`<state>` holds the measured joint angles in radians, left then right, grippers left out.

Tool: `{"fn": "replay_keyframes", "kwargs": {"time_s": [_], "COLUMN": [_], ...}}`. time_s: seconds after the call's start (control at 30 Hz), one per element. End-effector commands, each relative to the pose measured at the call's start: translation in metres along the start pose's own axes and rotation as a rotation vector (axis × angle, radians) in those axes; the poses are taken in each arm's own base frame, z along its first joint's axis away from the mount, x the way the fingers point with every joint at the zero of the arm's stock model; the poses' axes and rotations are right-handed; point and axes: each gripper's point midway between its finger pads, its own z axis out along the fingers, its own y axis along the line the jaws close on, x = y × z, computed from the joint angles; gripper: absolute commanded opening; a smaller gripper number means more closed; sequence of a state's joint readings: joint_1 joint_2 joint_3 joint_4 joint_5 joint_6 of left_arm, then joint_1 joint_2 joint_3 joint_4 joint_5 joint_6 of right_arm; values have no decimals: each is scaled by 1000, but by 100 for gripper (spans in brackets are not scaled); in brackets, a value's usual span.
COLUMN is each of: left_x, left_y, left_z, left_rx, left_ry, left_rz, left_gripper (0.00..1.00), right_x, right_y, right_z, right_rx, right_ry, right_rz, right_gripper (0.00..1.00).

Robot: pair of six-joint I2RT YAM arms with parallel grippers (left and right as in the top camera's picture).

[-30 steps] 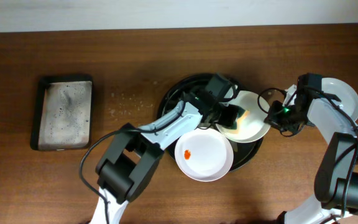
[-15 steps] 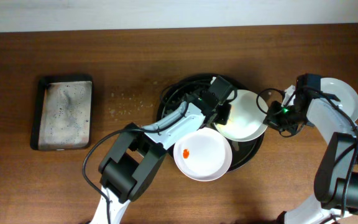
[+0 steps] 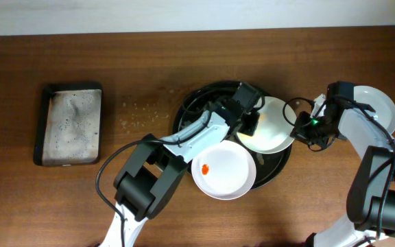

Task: Clean dirty plates on tray and stack at the side
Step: 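Scrub the tilted white plate with the sponge in the left gripper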

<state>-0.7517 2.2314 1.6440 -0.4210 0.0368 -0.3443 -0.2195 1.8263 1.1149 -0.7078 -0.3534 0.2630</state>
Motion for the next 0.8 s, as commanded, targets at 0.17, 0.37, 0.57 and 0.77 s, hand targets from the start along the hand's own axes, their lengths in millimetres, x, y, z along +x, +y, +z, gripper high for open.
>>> {"fn": "replay_keyframes", "kwargs": {"time_s": [0.17, 0.37, 0.57, 0.77], "left_x": [-10, -29, -47, -40], "left_y": [58, 43, 62, 84], "left_z": [-10, -31, -59, -66], "left_rx": [-336, -292, -210, -78], "left_ry": [11, 25, 57, 143], "left_rz": [-5, -10, -94, -156], "left_gripper": [0, 0, 0, 0], "right_x": [7, 5, -11, -21], "right_y": [-15, -19, -5, 14], "right_z": [6, -1, -41, -80], "right_rx": [73, 106, 104, 152], "right_ry": [19, -4, -137, -270], "right_rz": [12, 6, -54, -150], "right_gripper": [7, 7, 8, 9]}}
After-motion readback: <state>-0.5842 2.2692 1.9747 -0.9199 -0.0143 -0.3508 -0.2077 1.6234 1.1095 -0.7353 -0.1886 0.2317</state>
